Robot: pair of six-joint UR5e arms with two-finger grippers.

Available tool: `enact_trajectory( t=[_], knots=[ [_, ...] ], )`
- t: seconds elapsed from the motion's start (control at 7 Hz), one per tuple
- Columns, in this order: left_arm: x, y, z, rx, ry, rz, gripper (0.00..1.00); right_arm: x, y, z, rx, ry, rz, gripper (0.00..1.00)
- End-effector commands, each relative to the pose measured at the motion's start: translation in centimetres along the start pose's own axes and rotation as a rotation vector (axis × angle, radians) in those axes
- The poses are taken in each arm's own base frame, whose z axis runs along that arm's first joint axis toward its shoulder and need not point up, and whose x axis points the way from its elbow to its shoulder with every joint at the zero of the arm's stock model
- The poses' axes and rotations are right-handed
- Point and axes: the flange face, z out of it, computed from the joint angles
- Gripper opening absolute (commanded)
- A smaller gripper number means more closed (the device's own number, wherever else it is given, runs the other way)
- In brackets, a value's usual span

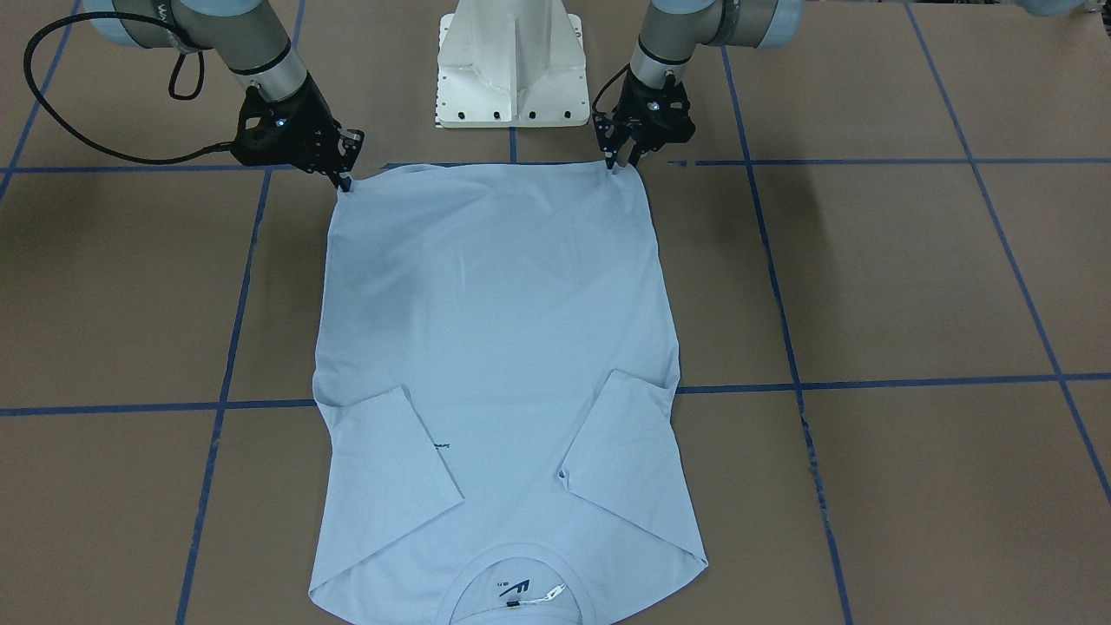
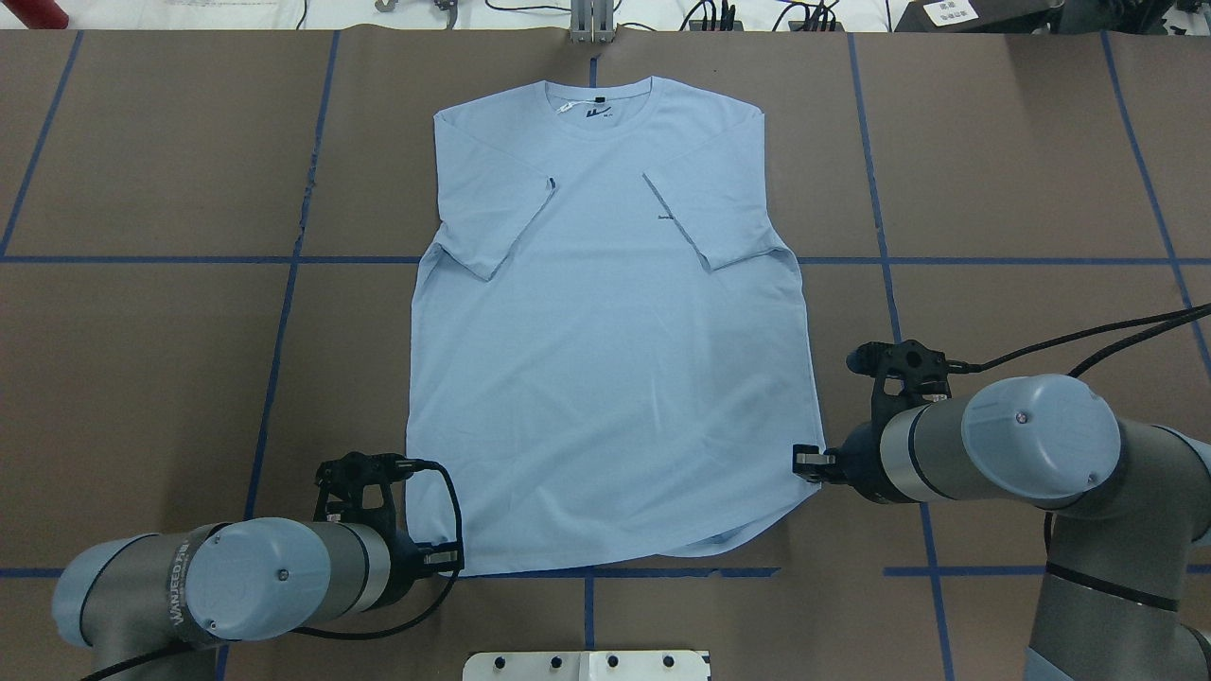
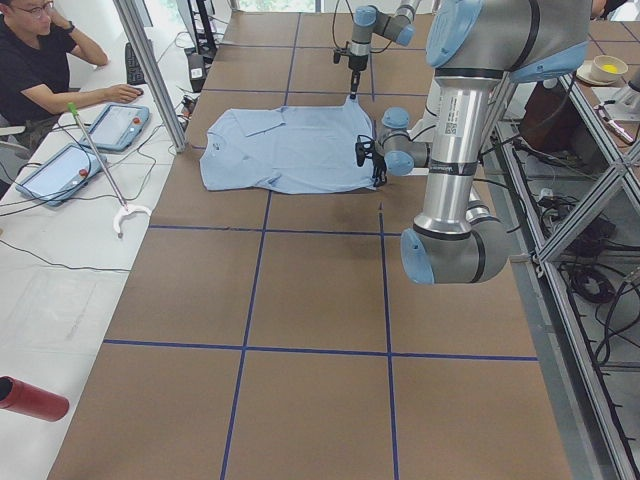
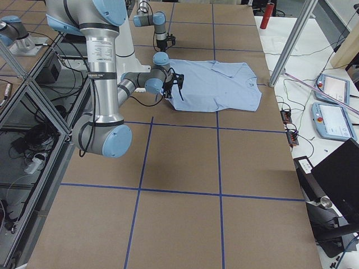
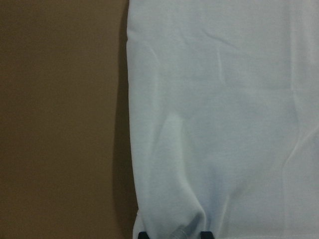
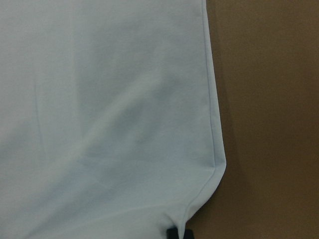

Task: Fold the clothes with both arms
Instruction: 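Grasp both hem corners nearest the robot with both grippers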

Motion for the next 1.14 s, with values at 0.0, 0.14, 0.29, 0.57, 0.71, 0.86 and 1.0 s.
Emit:
enact_trajectory(
  t=[0.0,0.14,0.29,0.57,0.71,0.86,1.0],
  knots=[
    [-0.1,-0.2,0.3,0.003,-0.005,0.002,0.45,0.2,-0.4,-0.4,-0.030,-0.008,0.012,0.00],
    [0.1,-0.4,0.0,0.007,0.001,-0.002,0.34,0.3,-0.6,-0.6,-0.030,-0.010,0.014,0.00],
    [0.3,-0.4,-0.4,0.007,0.010,-0.002,0.16,0.3,-0.6,-0.6,-0.030,-0.009,0.016,0.00],
    [0.7,-0.4,-1.6,0.007,0.031,-0.002,0.00,0.2,-0.6,-0.7,-0.039,-0.013,0.016,0.00],
    [0.9,-0.6,-2.8,0.008,0.051,-0.003,0.00,0.2,-0.6,-0.8,-0.039,-0.015,0.015,0.00],
    [0.9,-0.6,-3.6,0.005,0.064,-0.004,0.00,0.0,-0.4,-1.1,-0.047,-0.023,0.013,0.00],
    [1.0,-0.8,-4.2,0.006,0.072,-0.004,0.00,-0.2,-0.2,-2.1,-0.076,-0.045,0.012,0.00]
  ],
)
